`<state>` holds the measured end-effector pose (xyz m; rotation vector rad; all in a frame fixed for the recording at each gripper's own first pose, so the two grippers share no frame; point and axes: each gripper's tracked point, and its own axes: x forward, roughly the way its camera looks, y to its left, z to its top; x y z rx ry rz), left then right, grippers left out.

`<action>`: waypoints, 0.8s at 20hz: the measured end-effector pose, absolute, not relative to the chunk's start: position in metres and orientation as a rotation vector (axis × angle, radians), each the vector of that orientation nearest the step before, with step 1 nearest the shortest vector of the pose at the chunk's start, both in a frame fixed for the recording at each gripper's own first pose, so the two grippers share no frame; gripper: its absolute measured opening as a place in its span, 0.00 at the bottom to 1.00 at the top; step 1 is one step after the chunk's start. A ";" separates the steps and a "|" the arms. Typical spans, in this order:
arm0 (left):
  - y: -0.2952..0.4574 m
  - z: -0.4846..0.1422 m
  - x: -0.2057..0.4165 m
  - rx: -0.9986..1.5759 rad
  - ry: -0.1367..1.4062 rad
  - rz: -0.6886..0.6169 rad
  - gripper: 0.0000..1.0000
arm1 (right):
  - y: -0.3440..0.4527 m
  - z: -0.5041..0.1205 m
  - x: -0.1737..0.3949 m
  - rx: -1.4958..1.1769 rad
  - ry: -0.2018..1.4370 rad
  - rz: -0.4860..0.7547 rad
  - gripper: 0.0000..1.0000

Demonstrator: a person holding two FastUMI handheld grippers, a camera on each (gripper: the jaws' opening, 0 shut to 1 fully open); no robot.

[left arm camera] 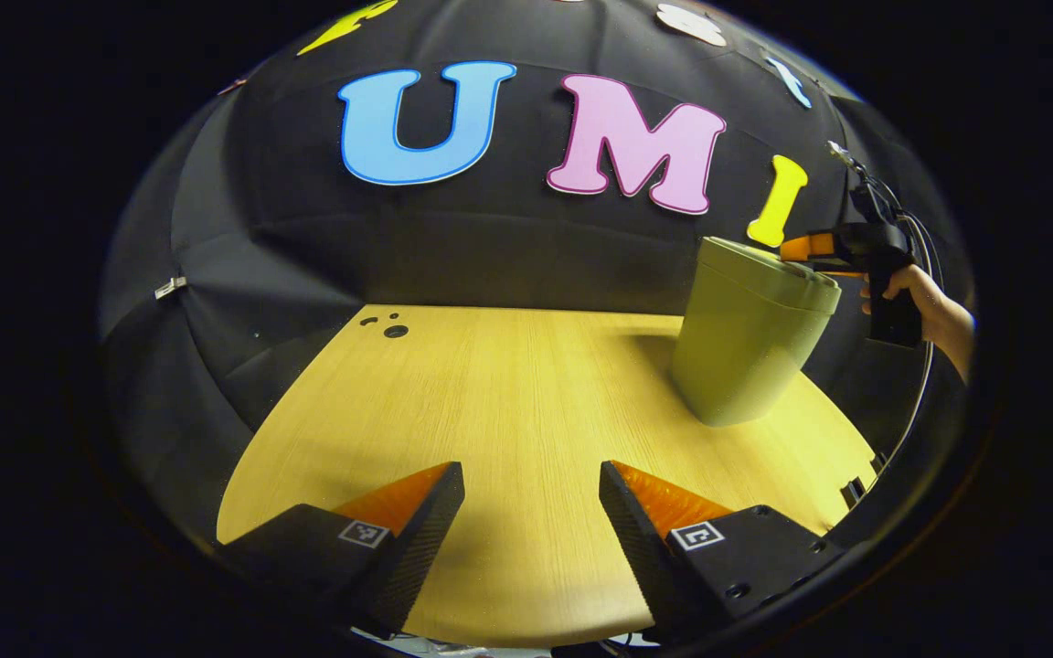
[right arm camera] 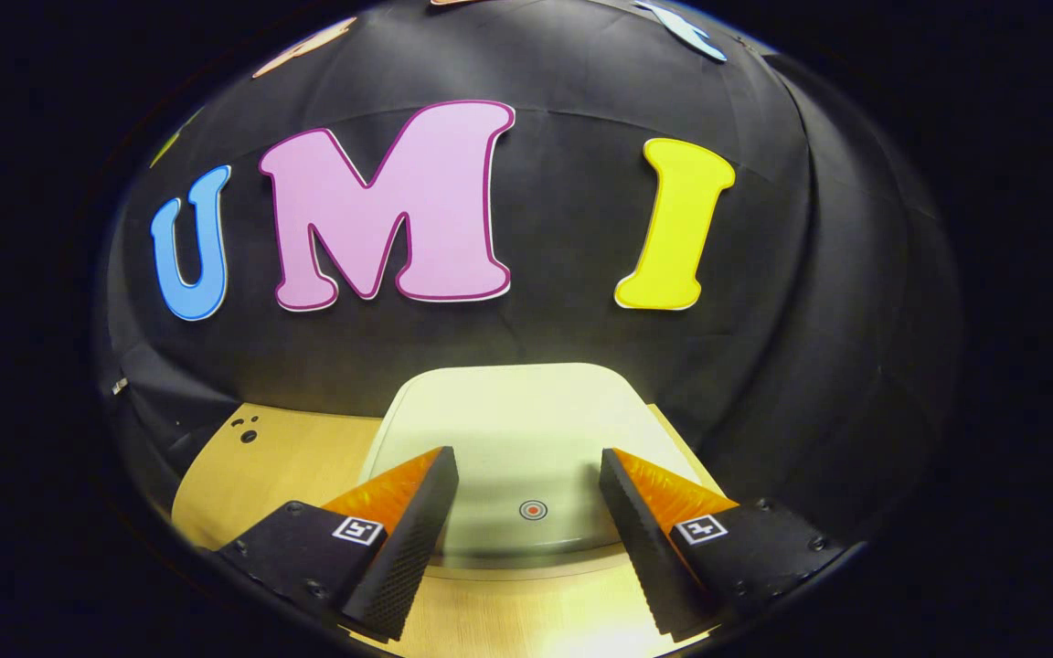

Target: Press the lid of the desktop garbage bin to open it, pick up the crumpled paper on the desktop and throw it into the bin, then pick up the pop can on the desktop and drop it into the bin, and finally close the garbage bin lid.

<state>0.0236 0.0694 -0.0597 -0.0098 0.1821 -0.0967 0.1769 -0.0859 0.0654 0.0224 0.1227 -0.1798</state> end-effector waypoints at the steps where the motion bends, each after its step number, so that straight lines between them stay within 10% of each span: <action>1: 0.068 -0.060 0.023 -0.008 0.182 -0.103 0.96 | -0.085 0.058 0.173 0.011 0.146 -0.175 0.99; 16: 0.059 0.004 -0.004 0.007 -0.043 -0.094 0.96 | -0.038 0.092 0.108 -0.009 -0.059 -0.148 0.98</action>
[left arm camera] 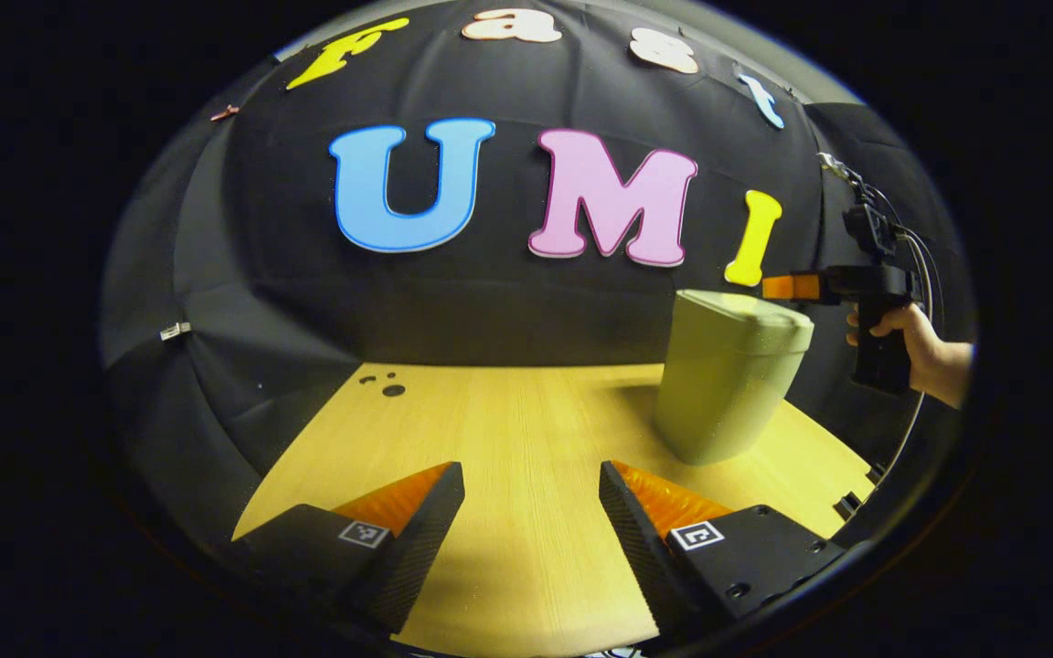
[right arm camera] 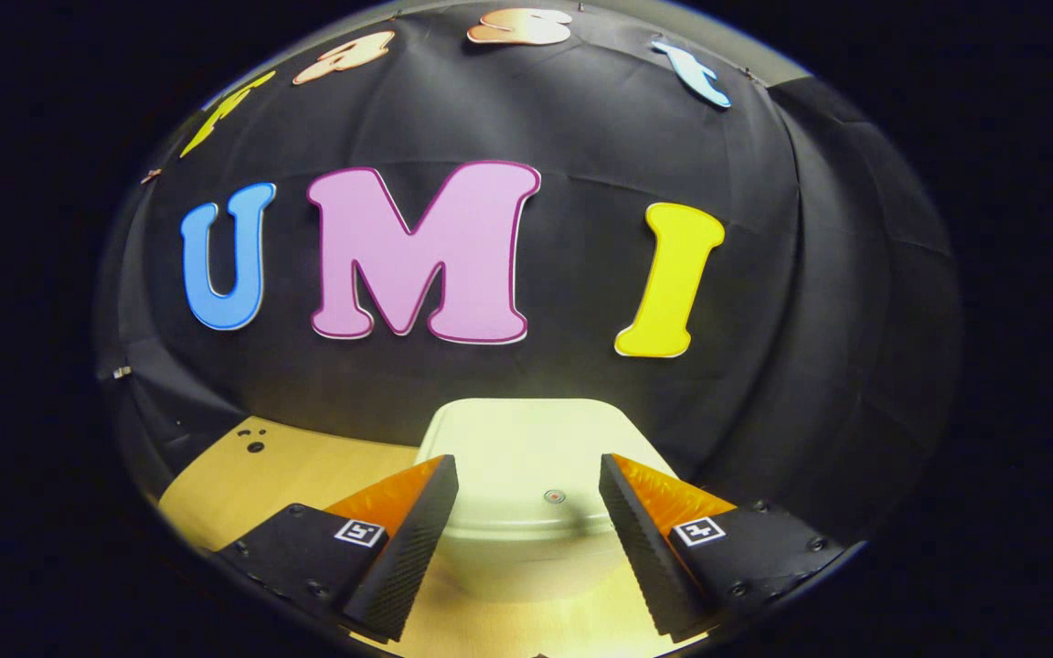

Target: Press the lid of the desktop garbage bin to open it, pick up the crumpled paper on the desktop and throw it into the bin, then pick up the pop can on the desktop and drop it into the bin, and finally close the garbage bin lid.

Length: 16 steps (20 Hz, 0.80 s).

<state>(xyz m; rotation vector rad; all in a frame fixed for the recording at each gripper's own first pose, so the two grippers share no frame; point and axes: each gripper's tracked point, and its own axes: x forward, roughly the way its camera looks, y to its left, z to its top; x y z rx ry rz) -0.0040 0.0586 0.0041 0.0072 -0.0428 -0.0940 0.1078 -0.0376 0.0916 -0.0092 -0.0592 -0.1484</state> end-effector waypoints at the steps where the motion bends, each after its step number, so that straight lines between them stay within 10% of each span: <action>1: 0.058 0.008 -0.008 -0.006 -0.058 -0.089 0.96 | -0.024 0.084 0.094 0.006 -0.061 -0.131 0.98; 16: 0.035 0.004 -0.043 -0.020 -0.109 -0.136 0.95 | 0.051 -0.064 -0.032 0.128 0.186 -0.074 0.98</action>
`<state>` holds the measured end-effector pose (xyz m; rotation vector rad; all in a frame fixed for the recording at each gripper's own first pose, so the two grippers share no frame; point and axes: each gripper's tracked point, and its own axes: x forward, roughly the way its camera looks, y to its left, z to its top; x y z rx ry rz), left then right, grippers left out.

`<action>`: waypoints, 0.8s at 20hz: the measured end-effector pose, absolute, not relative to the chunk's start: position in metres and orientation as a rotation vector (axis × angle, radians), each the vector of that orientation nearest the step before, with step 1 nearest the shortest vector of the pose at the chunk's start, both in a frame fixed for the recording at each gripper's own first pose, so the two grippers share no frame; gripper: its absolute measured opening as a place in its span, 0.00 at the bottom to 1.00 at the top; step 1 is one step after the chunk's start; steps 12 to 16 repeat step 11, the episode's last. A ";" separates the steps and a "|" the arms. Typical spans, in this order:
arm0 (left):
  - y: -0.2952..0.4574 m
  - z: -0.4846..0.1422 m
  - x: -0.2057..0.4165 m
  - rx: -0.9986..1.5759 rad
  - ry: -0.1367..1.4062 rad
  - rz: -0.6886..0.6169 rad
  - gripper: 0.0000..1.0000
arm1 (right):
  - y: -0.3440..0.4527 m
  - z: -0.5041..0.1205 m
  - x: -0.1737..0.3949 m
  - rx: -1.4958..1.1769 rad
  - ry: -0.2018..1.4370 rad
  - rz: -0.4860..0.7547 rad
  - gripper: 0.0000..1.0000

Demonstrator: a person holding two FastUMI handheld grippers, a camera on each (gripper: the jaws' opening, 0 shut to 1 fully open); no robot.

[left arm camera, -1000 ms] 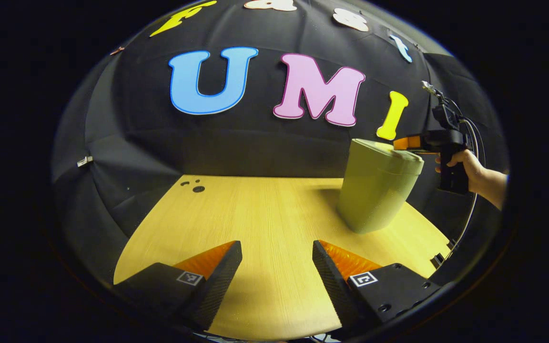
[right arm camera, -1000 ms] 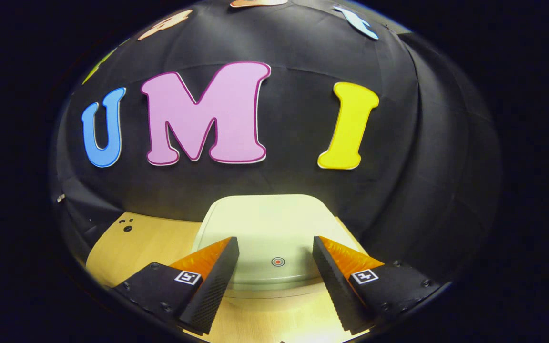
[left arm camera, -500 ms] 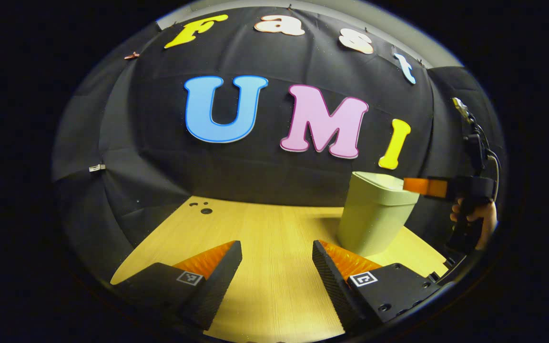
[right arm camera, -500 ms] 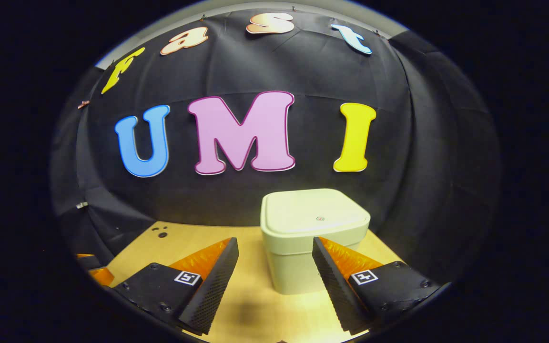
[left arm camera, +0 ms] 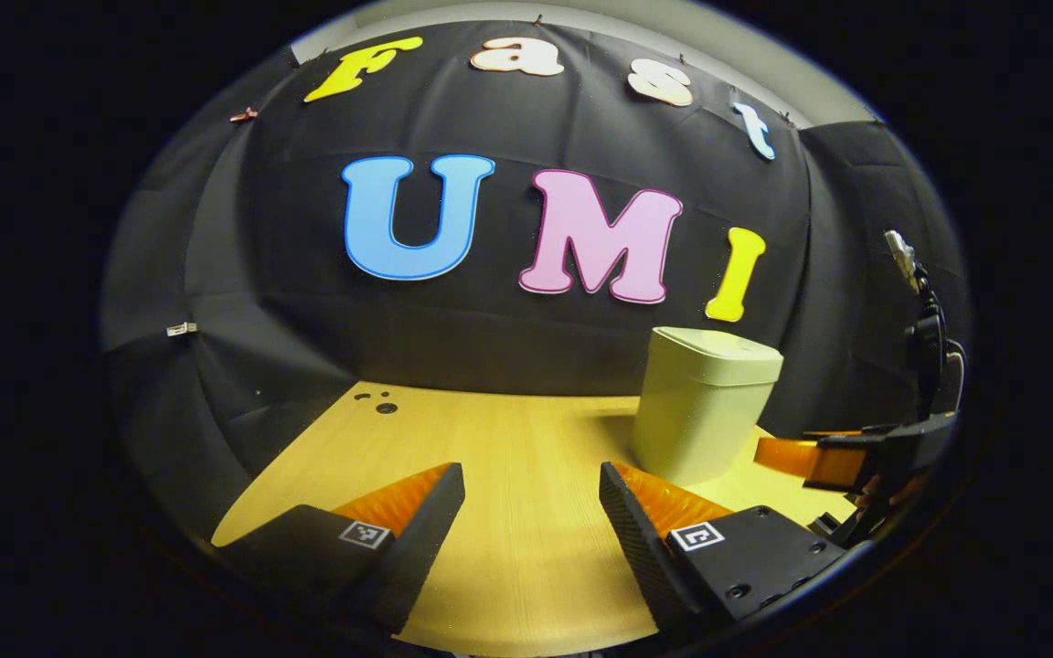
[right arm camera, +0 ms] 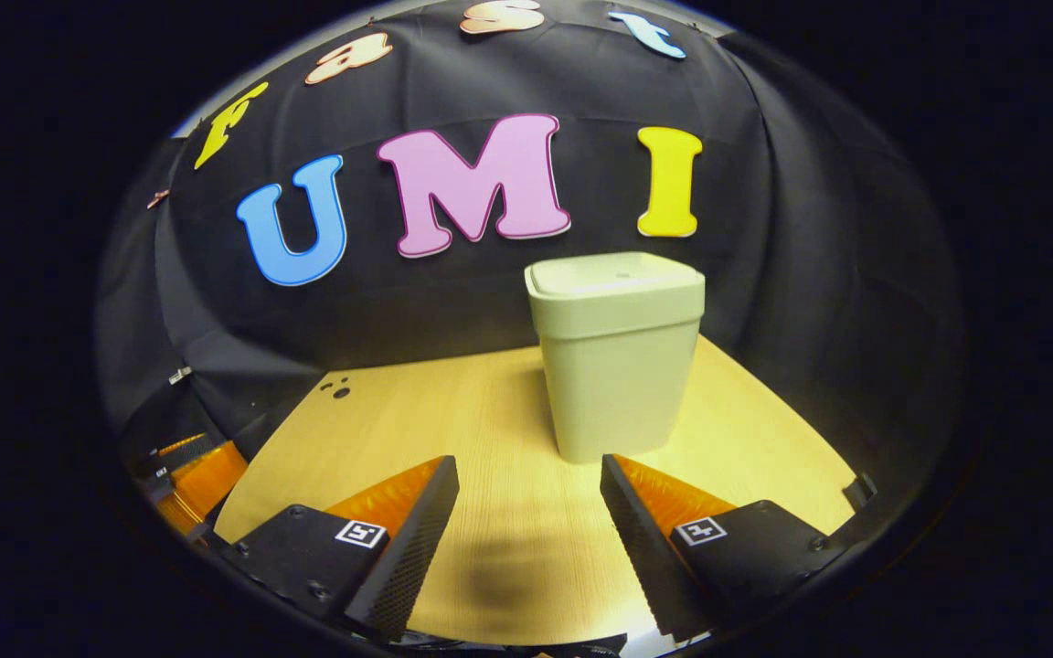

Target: Press the lid of the desktop garbage bin to open it, pick up the crumpled paper on the desktop and throw it into the bin, then pick up the pop can on the desktop and drop it into the bin, and finally close the garbage bin lid.

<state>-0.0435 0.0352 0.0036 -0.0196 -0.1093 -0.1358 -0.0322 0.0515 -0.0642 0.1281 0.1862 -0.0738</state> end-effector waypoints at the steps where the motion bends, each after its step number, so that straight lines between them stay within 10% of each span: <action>1: 0.034 0.001 -0.044 -0.016 -0.101 -0.142 0.95 | 0.048 -0.067 -0.032 0.114 0.201 -0.083 0.98; 16: 0.032 -0.025 -0.032 -0.031 -0.010 -0.140 0.96 | 0.066 -0.090 -0.044 0.063 0.272 -0.016 0.99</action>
